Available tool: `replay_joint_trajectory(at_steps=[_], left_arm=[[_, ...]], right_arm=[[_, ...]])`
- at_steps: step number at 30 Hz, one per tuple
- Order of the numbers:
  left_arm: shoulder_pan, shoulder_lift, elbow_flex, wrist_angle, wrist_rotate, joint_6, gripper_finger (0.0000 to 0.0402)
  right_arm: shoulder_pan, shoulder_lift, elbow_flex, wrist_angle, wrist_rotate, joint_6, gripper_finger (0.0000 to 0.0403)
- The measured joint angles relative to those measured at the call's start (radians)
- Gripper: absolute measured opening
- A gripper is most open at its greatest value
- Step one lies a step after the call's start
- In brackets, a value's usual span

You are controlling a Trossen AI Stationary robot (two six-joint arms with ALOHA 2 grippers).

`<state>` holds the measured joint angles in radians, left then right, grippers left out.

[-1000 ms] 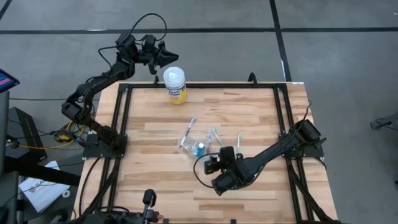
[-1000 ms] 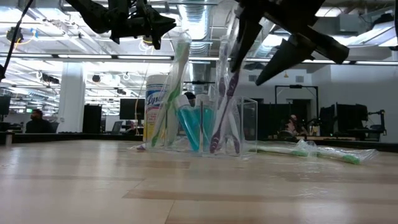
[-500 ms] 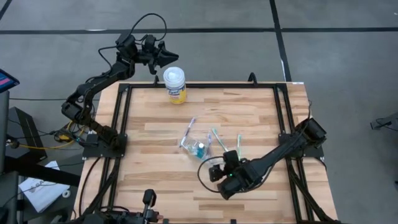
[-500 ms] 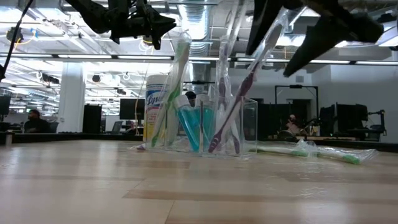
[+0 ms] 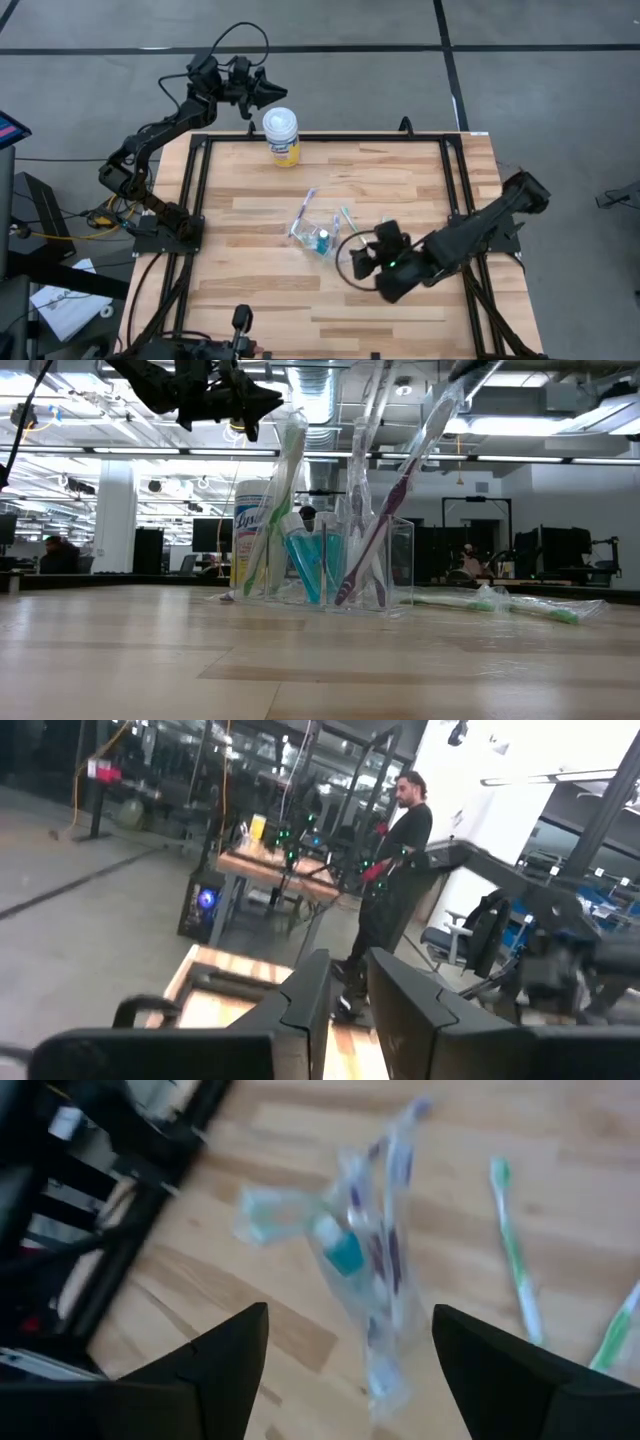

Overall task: Pick & Place toothbrushing station
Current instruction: Put the purple toothbrush into the right compartment of the transparent organizer

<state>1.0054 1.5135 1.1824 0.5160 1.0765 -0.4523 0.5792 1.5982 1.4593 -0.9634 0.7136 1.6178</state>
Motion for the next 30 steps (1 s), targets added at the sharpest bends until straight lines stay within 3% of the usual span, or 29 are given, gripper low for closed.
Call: replay_joint_trajectory(at_steps=[7, 14, 19, 22, 25, 28, 30], left_arm=[[-0.006, 0.0, 0.0, -0.346, -0.057, 0.233, 0.0067], [-0.041, 0.0, 0.0, -0.786, -0.322, 0.476, 0.0067], [-0.155, -0.008, 0.007, -1.029, -0.444, 0.568, 0.0067], [-0.255, -0.007, 0.005, -1.066, -0.483, 0.557, 0.0067], [-0.338, 0.003, -0.006, -1.073, -0.613, 0.554, 0.0067], [-0.342, 0.0, -0.001, -1.039, -0.757, 0.594, 0.0067], [-0.294, 0.0, 0.0, -1.043, -0.735, 0.585, 0.0067]], right_arm=[[-0.04, -0.163, 0.0, -0.021, 0.082, -0.16, 0.0271], [-0.135, -0.314, 0.0, -0.016, 0.1, -0.404, 0.0271], [-0.215, -0.395, 0.0, -0.004, 0.098, -0.569, 0.0271], [-0.265, -0.428, 0.0, 0.008, 0.072, -0.657, 0.0271], [-0.309, -0.454, 0.0, 0.009, 0.035, -0.723, 0.0271], [-0.335, -0.467, 0.0, 0.006, -0.005, -0.768, 0.0271], [-0.341, -0.47, 0.0, 0.006, -0.018, -0.79, 0.0271]])
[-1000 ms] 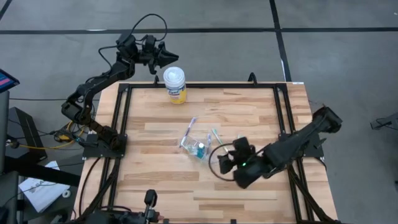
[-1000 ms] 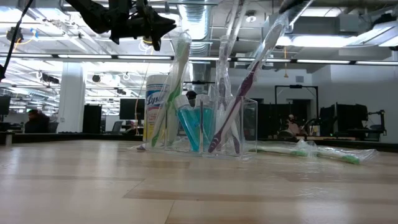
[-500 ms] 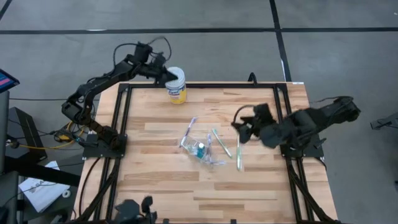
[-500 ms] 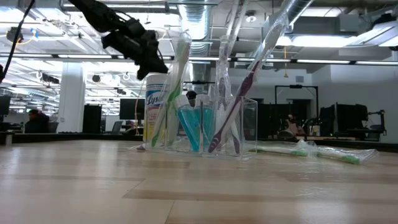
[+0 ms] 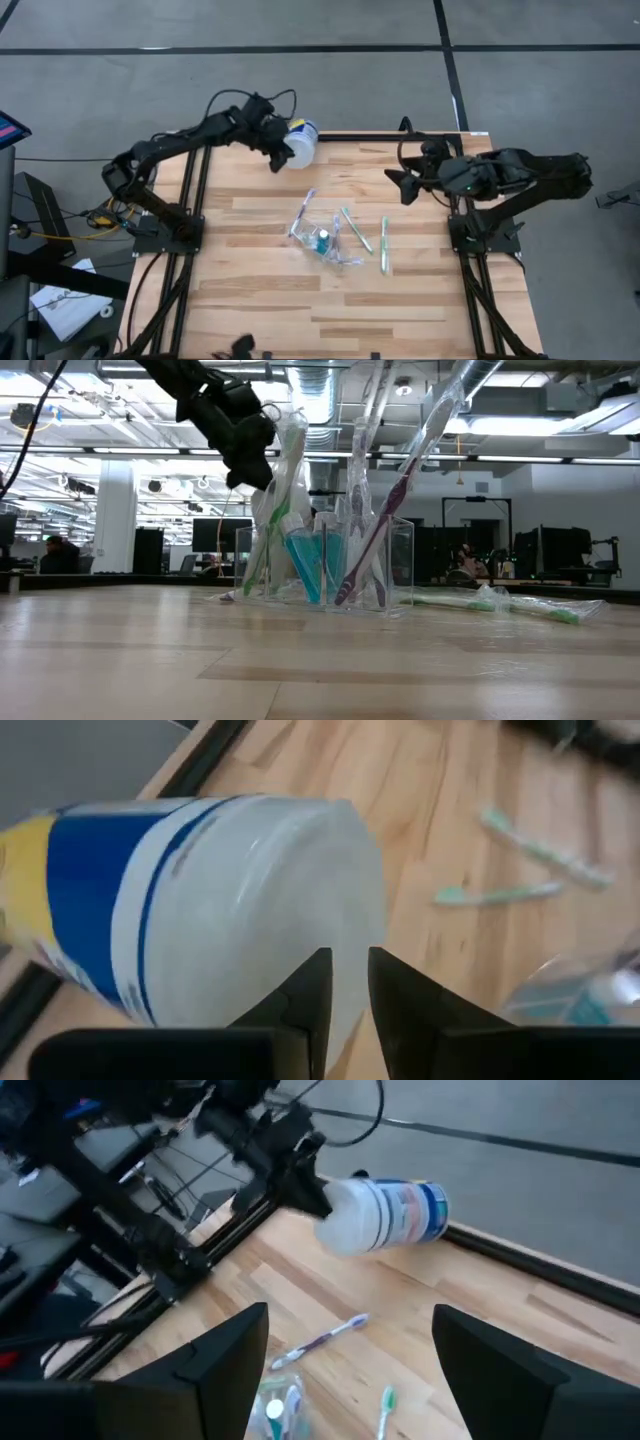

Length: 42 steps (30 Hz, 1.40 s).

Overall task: Pick & Place toothbrushing station
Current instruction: Put the purple toothbrush into the right compartment of the transparent organizer

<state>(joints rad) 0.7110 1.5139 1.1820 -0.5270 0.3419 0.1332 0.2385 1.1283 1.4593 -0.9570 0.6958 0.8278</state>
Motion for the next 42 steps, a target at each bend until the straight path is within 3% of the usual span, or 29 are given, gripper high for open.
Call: replay_joint_trajectory(at_steps=[3, 5, 9, 25, 34, 38, 42], left_arm=[[0.095, -0.019, 0.001, 0.007, 0.1, -0.038, 0.0067], [0.137, -0.059, 0.002, 0.003, 0.101, -0.044, 0.0066], [0.149, -0.128, -0.001, -0.008, 0.029, -0.03, 0.0056], [0.165, -0.117, -0.001, -0.016, 0.099, -0.004, 0.004], [0.148, -0.117, 0.0, -0.095, 0.077, 0.071, 0.0103], [0.081, -0.117, 0.0, -0.228, 0.082, 0.072, 0.0126], [-0.011, -0.117, 0.0, -0.242, 0.076, -0.005, 0.013]], right_arm=[[0.0, -0.01, 0.0, -0.006, -0.024, -0.025, 0.0271], [0.001, -0.013, 0.0, -0.006, -0.024, -0.027, 0.0271], [0.0, -0.016, 0.0, -0.006, -0.026, -0.043, 0.0271], [-0.048, -0.016, 0.0, 0.037, -0.071, -0.069, 0.0271], [-0.072, -0.016, 0.0, 0.072, -0.071, -0.078, 0.0271], [-0.083, -0.016, 0.0, 0.075, -0.071, -0.079, 0.0271], [-0.101, -0.016, 0.0, 0.076, -0.085, -0.099, 0.0271]])
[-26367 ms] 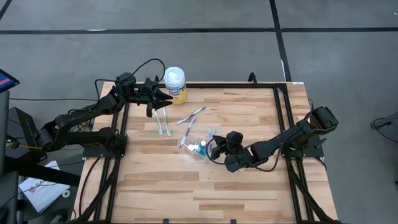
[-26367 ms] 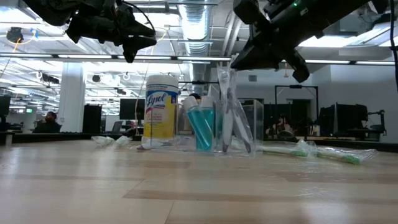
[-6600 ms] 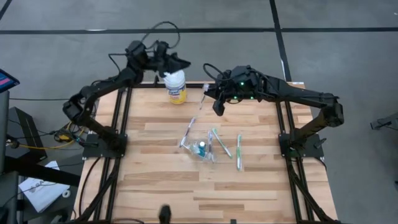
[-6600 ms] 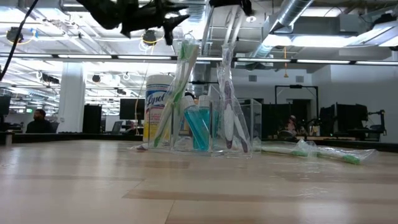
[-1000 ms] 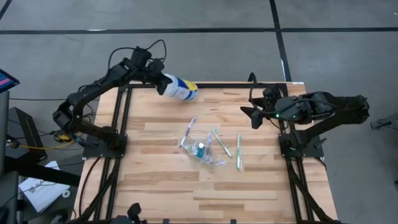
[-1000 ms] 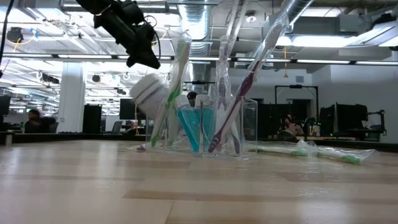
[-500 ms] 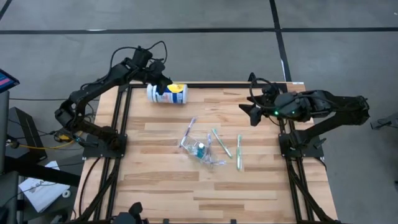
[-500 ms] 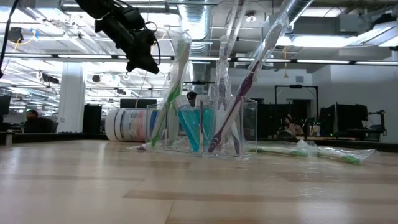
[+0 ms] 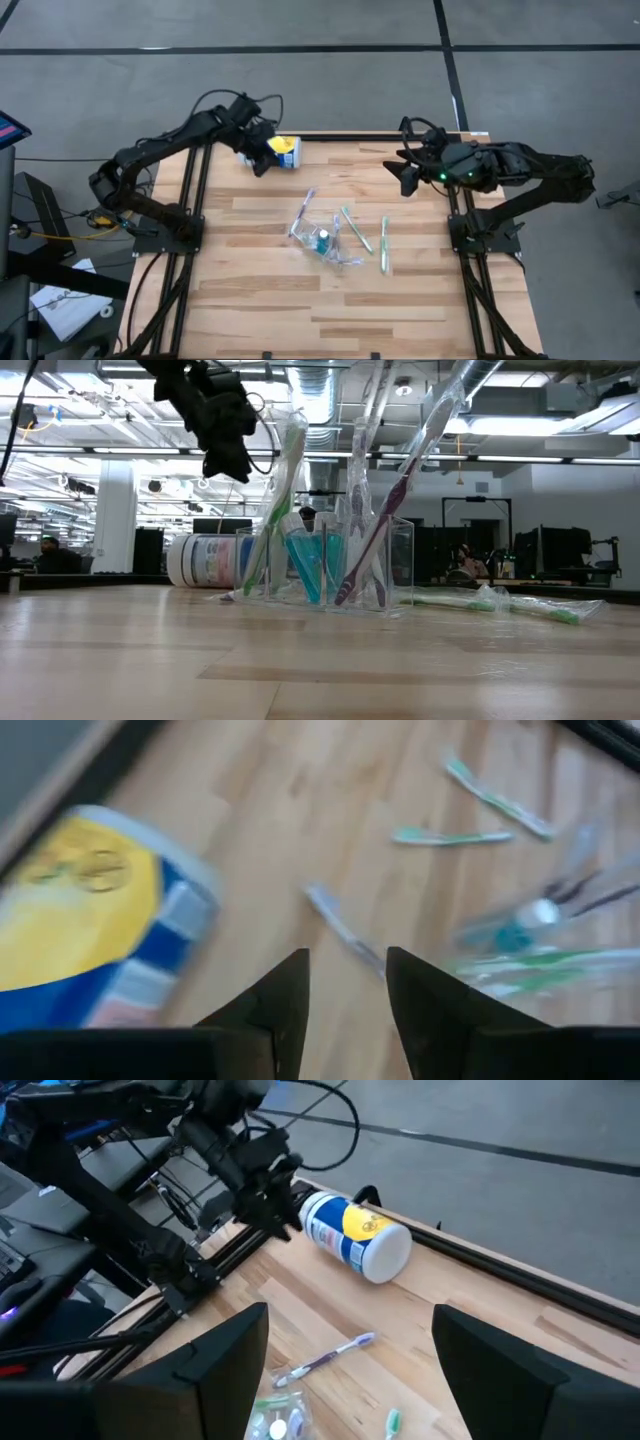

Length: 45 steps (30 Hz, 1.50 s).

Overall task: Pick & Place toothbrushing station
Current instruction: Put the purple toothbrush into the right compartment of the transparent organizer

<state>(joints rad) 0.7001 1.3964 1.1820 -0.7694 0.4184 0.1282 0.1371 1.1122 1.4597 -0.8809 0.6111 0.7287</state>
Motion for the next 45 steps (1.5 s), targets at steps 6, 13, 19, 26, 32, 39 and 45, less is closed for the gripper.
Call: replay_joint_trajectory(at_steps=[6, 13, 19, 26, 32, 39, 45], left_arm=[[-0.127, 0.004, 0.0, -0.001, -0.05, -0.173, 0.0129], [-0.219, 0.118, 0.001, -0.028, -0.093, -0.325, 0.0118], [-0.258, 0.263, 0.0, -0.012, -0.144, -0.313, 0.0124], [-0.276, 0.375, 0.0, 0.103, -0.144, -0.345, 0.0116], [-0.285, 0.434, 0.0, 0.176, -0.149, -0.399, 0.0114], [-0.286, 0.475, 0.0, 0.234, -0.154, -0.433, 0.0128], [-0.291, 0.501, 0.001, 0.27, -0.162, -0.456, 0.0123]], right_arm=[[-0.035, 0.0, 0.0, 0.001, -0.038, -0.021, 0.0271], [-0.065, 0.0, 0.0, 0.001, -0.059, -0.062, 0.0271], [-0.095, 0.0, 0.0, 0.002, -0.116, -0.085, 0.0271], [-0.095, 0.0, 0.0, -0.001, -0.151, -0.101, 0.0271], [-0.095, 0.0, 0.0, -0.005, -0.185, -0.112, 0.0271], [-0.095, 0.0, 0.0, -0.002, -0.195, -0.127, 0.0271], [-0.095, 0.0, 0.0, -0.002, -0.196, -0.127, 0.0271]])
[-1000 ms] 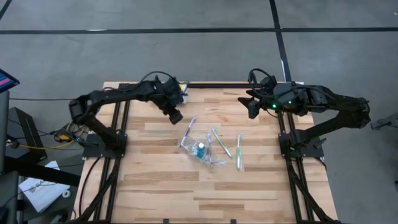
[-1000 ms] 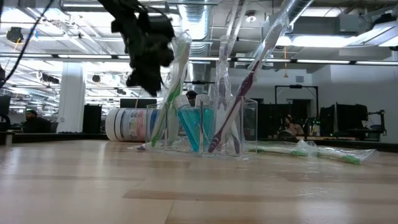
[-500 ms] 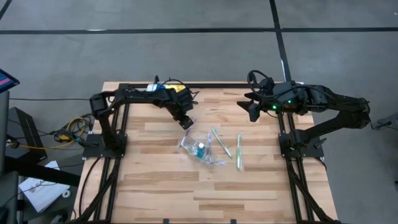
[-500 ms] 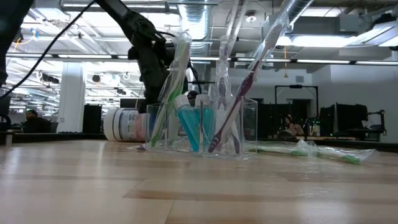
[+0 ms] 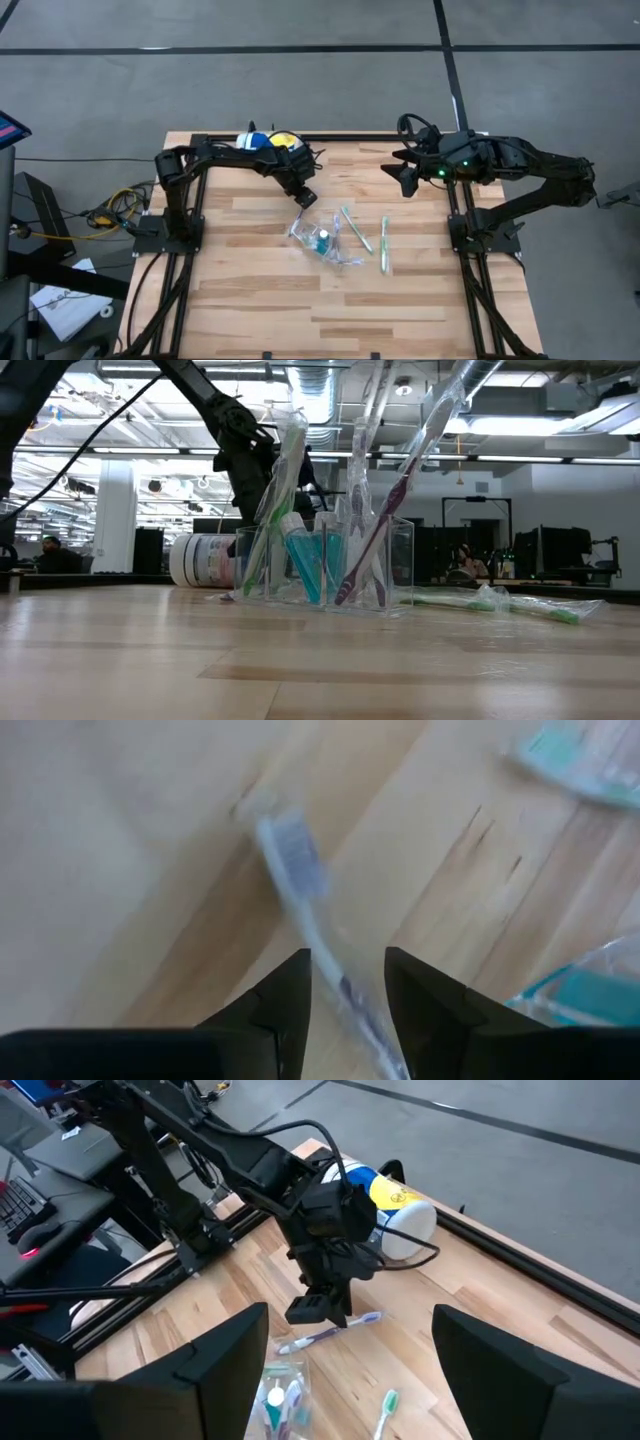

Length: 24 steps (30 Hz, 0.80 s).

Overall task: Pick & Place toothbrushing station
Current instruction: Put the purple toothbrush into the right compartment of the transparent organizer

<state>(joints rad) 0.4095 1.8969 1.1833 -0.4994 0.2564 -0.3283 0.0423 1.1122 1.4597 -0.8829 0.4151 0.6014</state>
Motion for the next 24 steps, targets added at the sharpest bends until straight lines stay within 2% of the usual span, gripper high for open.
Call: replay_joint_trajectory(at_steps=[11, 16, 24], left_arm=[[-0.016, 0.086, 0.005, 0.062, 0.03, -0.001, 0.0095], [-0.015, 0.068, -0.004, 0.105, 0.092, 0.029, 0.0016], [-0.004, -0.054, -0.004, 0.261, 0.111, 0.01, 0.0001]], right_arm=[[0.001, 0.0, 0.0, 0.0, -0.025, -0.008, 0.0271], [0.001, 0.0, 0.0, 0.0, -0.024, -0.017, 0.0271], [-0.015, 0.0, 0.0, 0.004, -0.02, -0.038, 0.0271]])
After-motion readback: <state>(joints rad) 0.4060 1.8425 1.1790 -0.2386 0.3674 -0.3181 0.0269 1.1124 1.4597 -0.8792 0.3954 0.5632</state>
